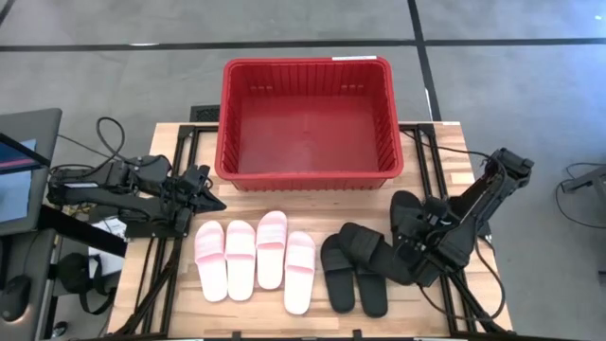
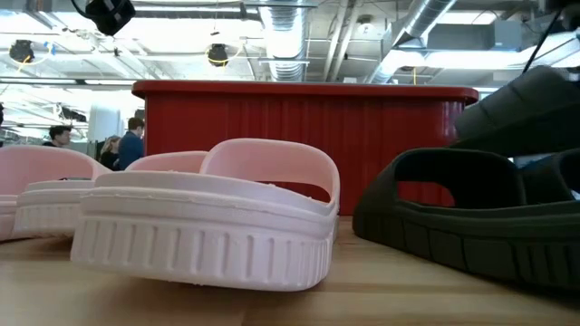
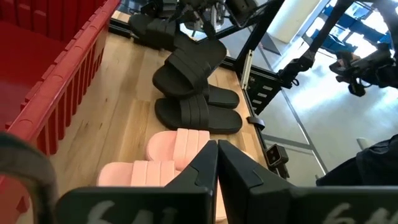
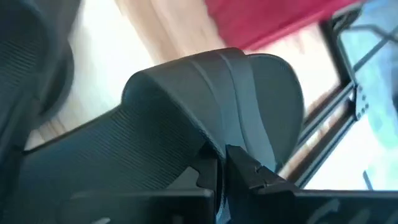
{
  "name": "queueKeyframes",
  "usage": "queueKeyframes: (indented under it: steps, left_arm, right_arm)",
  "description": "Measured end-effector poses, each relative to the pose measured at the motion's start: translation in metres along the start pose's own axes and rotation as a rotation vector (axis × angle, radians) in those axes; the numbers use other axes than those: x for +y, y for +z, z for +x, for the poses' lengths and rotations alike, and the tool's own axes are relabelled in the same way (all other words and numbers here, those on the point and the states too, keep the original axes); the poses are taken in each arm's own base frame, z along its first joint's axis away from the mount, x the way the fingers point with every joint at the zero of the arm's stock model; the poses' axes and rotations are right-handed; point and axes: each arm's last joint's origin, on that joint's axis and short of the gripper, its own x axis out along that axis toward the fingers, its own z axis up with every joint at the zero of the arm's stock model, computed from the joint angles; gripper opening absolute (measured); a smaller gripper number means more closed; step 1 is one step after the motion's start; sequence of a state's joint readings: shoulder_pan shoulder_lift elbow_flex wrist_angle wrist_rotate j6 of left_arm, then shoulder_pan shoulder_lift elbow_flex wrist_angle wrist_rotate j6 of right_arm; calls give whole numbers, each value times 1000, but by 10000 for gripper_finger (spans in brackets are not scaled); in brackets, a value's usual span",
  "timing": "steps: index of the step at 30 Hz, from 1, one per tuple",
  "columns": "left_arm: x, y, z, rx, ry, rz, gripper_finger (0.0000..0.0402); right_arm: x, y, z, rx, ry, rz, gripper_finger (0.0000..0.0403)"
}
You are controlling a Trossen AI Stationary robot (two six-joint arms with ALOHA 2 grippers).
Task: Pick and place slides into bin
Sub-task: Put the black slide into the red container
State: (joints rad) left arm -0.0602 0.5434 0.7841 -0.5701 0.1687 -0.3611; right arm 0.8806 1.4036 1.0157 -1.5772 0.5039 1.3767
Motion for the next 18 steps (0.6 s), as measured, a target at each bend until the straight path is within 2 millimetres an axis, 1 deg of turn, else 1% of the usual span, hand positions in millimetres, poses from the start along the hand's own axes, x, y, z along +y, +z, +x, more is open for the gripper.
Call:
queueKeyframes:
  steps: [3, 5, 9, 12, 18]
  left_arm:
    - [0, 0, 0, -1, 0, 0, 0]
    - [0, 0, 0, -1, 1, 1, 0]
    - [0, 0, 0, -4, 9, 15, 0]
    - [0, 0, 0, -6, 16, 26, 0]
    - [0, 0, 0, -6, 17, 28, 0]
  right_arm:
    - [2, 5, -7, -64, 46, -35, 1]
    - [4, 8, -7, -71, 48, -45, 1]
    - [1, 9, -10, -89, 57, -15, 1]
    - [-2, 7, -9, -32, 39, -6, 1]
    - [-1, 4, -9, 47, 62, -71, 1]
